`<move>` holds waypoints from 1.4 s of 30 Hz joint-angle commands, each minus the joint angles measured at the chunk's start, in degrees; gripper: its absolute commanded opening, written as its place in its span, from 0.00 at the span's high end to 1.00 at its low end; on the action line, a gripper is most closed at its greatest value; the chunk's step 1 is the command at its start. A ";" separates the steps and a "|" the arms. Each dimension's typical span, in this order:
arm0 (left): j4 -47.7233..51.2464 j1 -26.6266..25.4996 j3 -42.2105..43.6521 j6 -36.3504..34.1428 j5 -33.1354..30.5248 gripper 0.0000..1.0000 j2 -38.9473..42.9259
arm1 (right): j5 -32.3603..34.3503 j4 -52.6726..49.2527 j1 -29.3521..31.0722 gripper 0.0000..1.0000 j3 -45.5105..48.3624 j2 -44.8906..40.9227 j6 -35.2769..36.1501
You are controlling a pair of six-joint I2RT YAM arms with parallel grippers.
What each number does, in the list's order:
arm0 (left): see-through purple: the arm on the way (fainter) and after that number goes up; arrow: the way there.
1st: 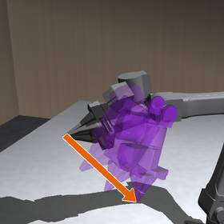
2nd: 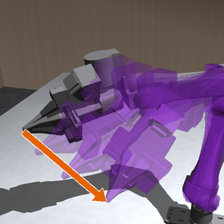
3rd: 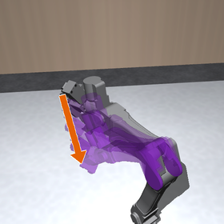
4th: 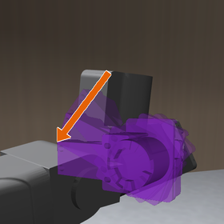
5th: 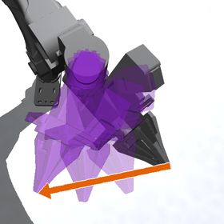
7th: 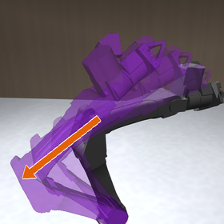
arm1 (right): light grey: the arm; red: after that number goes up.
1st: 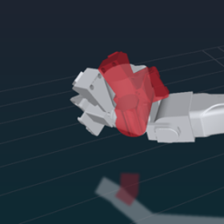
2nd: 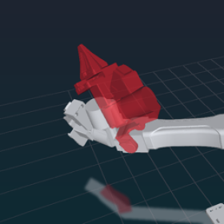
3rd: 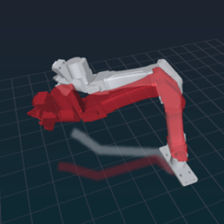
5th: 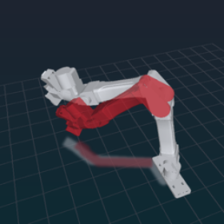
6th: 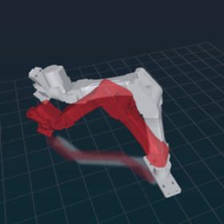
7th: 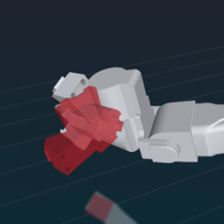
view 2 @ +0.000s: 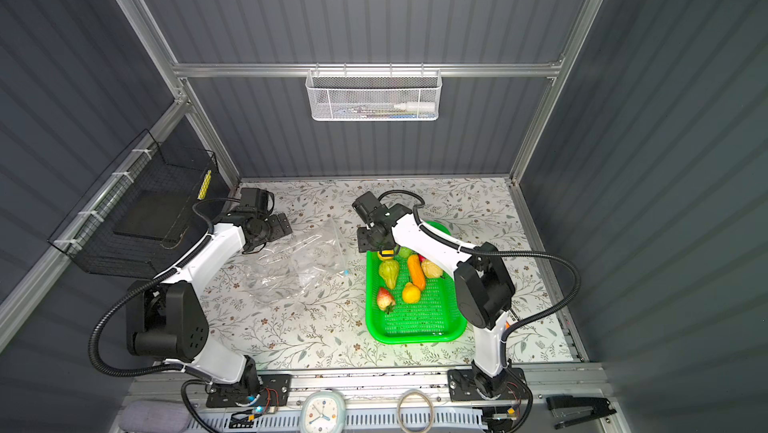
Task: Place the food in the zip-top bag and seal the zipper
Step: 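Grasp and lift the bag's open edge with the left gripper while the right approaches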
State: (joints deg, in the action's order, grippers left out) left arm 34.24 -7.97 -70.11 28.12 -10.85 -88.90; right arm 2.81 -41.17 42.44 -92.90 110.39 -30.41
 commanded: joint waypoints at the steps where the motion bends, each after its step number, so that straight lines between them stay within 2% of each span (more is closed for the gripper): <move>1: 2.41 -4.03 0.74 2.39 3.38 0.01 2.88 | 0.74 0.15 0.41 0.46 -0.03 1.93 -1.60; 6: 2.41 -8.84 0.55 4.61 2.34 0.00 2.98 | 1.89 1.06 0.41 0.54 -0.48 3.95 -1.55; 10: 2.24 -9.26 0.06 4.99 2.32 0.01 2.61 | 3.31 1.80 0.27 0.63 -1.27 5.28 -0.49; 14: 2.29 -9.59 -0.56 4.90 2.77 0.01 2.51 | 3.26 3.27 -0.78 0.76 -1.95 6.48 2.38; 25: 1.40 -13.63 -1.57 8.11 5.68 0.01 0.04 | 0.77 4.56 -6.78 0.76 -7.67 10.75 7.42; 27: 1.49 -15.30 -2.59 8.70 4.88 0.01 -1.35 | -0.09 4.10 -7.46 0.71 -9.32 11.08 7.89; 33: 2.98 -19.07 -7.91 9.60 0.65 0.01 -7.89 | -1.49 6.86 -7.85 0.36 -8.33 5.56 10.22; 39: 6.88 -21.59 -17.01 8.58 -4.04 0.01 -16.33 | 2.19 8.65 -9.11 0.02 -2.65 -3.51 8.72; 42: 8.57 -22.66 -19.95 7.93 -5.73 0.04 -20.00 | 2.30 8.83 -10.49 0.01 0.95 -7.91 8.54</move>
State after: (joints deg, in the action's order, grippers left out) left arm 38.61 -29.85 -87.29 36.67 -13.37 -106.72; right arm 3.66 -32.51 33.28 -94.85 104.95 -21.63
